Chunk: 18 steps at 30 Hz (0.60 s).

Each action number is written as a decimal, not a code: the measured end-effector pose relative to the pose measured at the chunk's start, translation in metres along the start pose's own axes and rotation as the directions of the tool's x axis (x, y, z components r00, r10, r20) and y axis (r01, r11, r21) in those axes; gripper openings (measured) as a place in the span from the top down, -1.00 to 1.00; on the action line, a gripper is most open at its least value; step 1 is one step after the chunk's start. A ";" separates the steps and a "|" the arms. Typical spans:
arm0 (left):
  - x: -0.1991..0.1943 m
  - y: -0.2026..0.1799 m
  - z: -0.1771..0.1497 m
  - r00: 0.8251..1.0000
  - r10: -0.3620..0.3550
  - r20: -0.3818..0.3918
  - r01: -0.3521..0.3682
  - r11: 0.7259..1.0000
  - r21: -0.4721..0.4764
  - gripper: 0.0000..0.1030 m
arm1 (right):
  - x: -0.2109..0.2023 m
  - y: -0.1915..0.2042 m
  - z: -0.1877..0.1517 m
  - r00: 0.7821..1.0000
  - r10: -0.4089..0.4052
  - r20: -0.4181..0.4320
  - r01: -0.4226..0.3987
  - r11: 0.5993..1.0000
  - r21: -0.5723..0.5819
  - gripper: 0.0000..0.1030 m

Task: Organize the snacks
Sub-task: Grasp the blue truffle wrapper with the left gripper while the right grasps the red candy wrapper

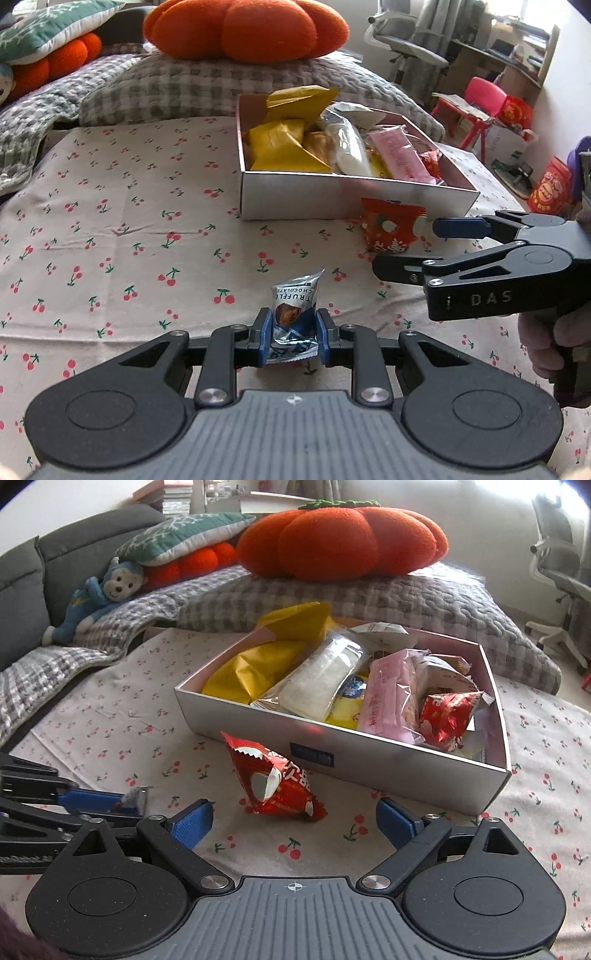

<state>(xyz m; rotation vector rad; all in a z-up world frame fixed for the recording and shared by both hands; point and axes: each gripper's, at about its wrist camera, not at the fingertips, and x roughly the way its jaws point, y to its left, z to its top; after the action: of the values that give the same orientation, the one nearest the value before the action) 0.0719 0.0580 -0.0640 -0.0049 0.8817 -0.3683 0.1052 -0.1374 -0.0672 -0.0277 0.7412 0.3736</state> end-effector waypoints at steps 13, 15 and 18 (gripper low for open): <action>0.001 -0.001 0.002 1.000 -0.001 -0.007 0.001 1.000 -0.006 0.56 | 0.006 0.016 0.008 0.999 0.029 0.023 -0.027 0.996 -0.085 -0.04; 0.001 -0.001 0.002 1.000 0.000 -0.007 0.000 1.000 -0.005 0.56 | 0.006 0.017 0.009 0.999 0.029 0.020 -0.027 0.996 -0.086 0.25; 0.001 -0.001 0.003 1.000 0.001 -0.008 -0.001 1.000 -0.007 0.56 | 0.002 0.018 0.010 0.999 0.040 0.024 -0.038 0.996 -0.083 0.28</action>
<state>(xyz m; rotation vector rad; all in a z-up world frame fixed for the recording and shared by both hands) 0.0740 0.0566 -0.0626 -0.0097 0.8904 -0.3648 0.1068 -0.1189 -0.0595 -0.0860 0.7010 0.4409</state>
